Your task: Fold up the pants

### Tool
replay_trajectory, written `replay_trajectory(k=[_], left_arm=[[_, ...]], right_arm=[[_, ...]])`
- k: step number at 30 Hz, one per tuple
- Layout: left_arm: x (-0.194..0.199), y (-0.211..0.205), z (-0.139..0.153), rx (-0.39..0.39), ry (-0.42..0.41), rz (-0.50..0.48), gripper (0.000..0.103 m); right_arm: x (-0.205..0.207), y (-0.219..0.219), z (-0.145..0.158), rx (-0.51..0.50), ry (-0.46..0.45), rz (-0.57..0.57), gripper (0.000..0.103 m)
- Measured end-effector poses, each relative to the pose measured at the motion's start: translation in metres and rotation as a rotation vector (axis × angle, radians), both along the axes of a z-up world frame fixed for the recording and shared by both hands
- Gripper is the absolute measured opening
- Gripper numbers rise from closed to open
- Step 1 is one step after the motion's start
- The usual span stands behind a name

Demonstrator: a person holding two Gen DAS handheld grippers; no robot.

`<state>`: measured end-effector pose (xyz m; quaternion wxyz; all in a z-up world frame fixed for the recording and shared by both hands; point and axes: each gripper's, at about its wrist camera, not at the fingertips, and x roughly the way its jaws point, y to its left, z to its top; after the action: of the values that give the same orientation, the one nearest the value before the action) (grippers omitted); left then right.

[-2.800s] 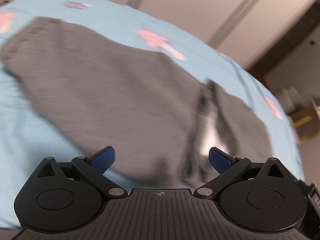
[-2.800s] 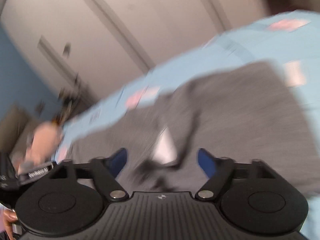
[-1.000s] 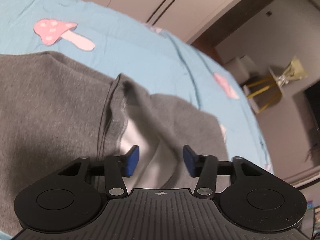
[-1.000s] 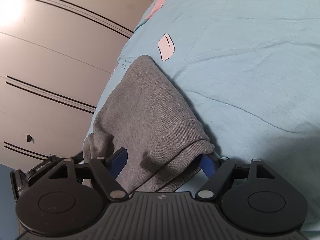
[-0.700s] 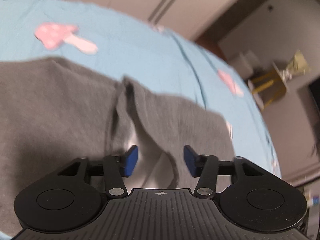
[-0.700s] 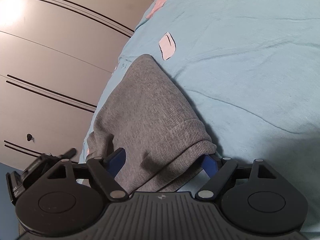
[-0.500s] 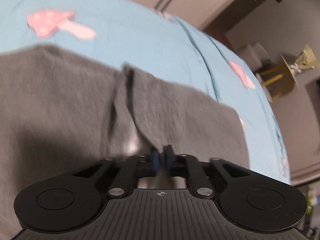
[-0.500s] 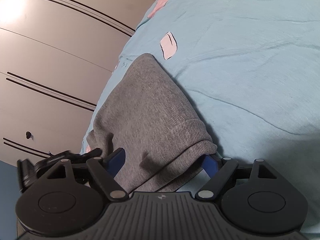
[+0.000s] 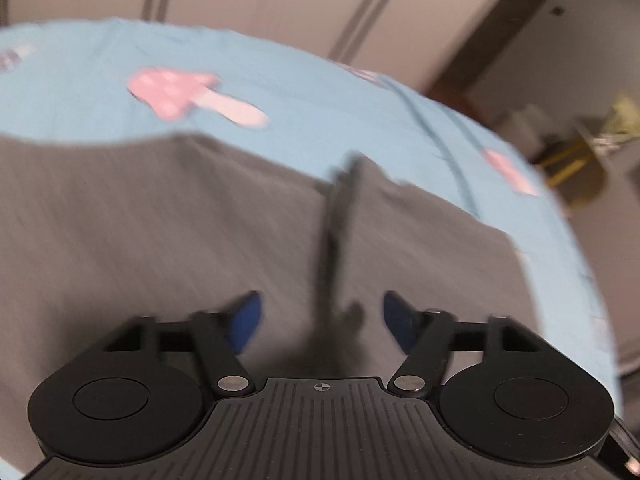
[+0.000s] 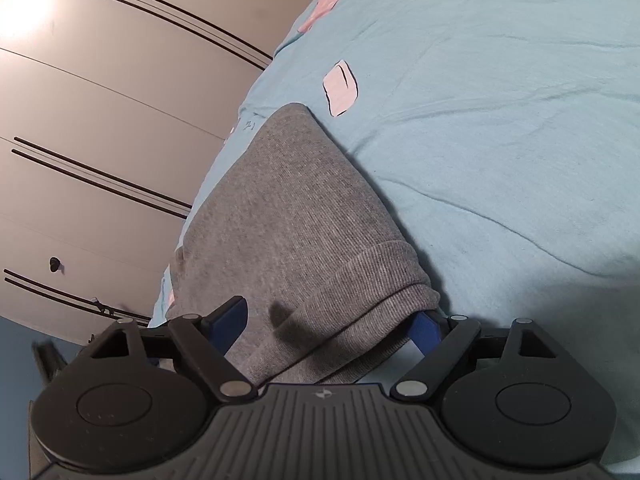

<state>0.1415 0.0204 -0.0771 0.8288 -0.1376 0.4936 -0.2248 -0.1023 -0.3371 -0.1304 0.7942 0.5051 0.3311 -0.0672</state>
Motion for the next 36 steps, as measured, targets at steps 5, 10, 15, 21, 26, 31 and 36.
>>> replay_trajectory(k=[5, 10, 15, 21, 26, 31, 36], left_arm=[[-0.003, -0.022, -0.016, 0.081, 0.052, -0.034, 0.064], [-0.009, -0.020, -0.013, 0.015, 0.090, -0.042, 0.044], [-0.009, -0.025, -0.020, 0.055, 0.115, -0.035, 0.041], [-0.018, -0.029, -0.012, 0.113, 0.074, -0.041, 0.026], [-0.024, -0.029, -0.004, 0.113, 0.027, -0.061, 0.020], [-0.016, -0.027, -0.017, 0.094, 0.079, -0.061, 0.028], [-0.008, -0.021, -0.021, 0.031, 0.122, -0.041, 0.018]], right_arm=[[0.001, 0.003, 0.002, -0.014, 0.002, 0.007, 0.088], [0.000, 0.003, 0.003, -0.009, -0.002, 0.004, 0.088], [0.002, 0.005, 0.003, -0.018, 0.003, 0.006, 0.088], [0.004, 0.007, 0.002, -0.023, 0.001, 0.007, 0.088], [0.004, 0.007, 0.003, -0.034, 0.005, 0.011, 0.088], [0.004, 0.008, 0.003, -0.037, 0.005, 0.011, 0.089], [0.006, 0.010, 0.004, -0.049, 0.005, 0.017, 0.090]])
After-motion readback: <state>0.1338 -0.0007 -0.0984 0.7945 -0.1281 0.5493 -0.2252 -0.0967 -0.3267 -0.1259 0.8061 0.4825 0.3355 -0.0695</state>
